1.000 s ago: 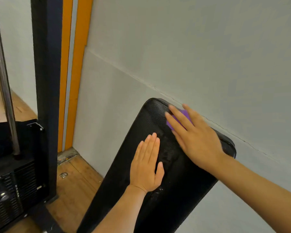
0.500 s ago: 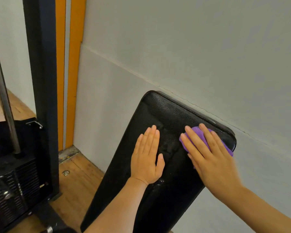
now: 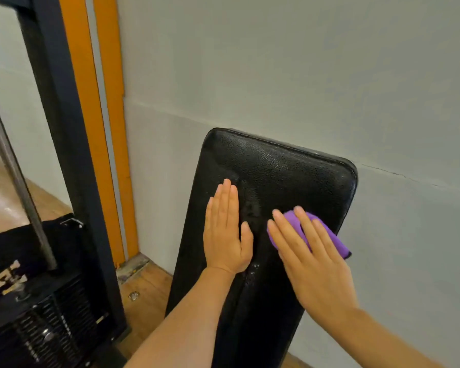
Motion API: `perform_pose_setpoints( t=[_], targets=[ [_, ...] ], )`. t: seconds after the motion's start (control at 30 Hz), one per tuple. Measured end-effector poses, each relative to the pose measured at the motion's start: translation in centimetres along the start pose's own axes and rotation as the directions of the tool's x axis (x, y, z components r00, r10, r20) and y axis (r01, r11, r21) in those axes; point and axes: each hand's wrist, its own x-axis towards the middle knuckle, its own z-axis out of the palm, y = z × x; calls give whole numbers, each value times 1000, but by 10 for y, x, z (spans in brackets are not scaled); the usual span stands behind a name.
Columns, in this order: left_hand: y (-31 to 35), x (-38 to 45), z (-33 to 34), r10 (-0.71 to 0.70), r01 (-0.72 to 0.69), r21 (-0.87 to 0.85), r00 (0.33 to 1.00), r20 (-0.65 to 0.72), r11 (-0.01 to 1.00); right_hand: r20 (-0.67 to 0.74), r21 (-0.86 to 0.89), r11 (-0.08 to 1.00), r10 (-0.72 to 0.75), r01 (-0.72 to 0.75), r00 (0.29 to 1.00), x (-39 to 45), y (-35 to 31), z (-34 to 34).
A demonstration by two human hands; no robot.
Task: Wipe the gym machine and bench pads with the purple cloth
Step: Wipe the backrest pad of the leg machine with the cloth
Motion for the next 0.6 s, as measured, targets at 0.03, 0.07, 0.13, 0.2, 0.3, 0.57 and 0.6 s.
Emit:
perform_pose_setpoints(
  t=[0.03, 0.07, 0.13, 0.2, 0.3, 0.57, 0.6],
  targets=[
    [0, -1, 0, 0, 0, -6, 1000, -4, 1000, 8, -9, 1000, 6, -6, 1000, -20, -4, 4],
    [0, 0, 0, 7, -7, -6, 1000, -11, 1000, 9, -11, 1000, 13, -13, 1000, -28, -8, 8],
    [-2, 3, 0, 15, -15, -3, 1000, -18, 1000, -1, -6, 998, 67, -67, 998, -19, -13, 13],
    [-2, 3, 0, 12, -12, -6, 1000, -17, 1000, -23, 9, 996, 89, -89, 996, 3, -14, 11],
    [-3, 2, 0, 28, -28, -9, 999, -25, 1000, -54, 13, 996, 92, -91, 994, 47, -5, 3],
    [-3, 1, 0, 43, -44, -17, 999, -28, 999, -43, -6, 987, 162, -163, 986, 82, 0, -4],
    [-4, 0, 0, 43, -43, -15, 999, -23, 999, -43, -6, 989, 146, -146, 988, 71, 1, -6]
  ],
)
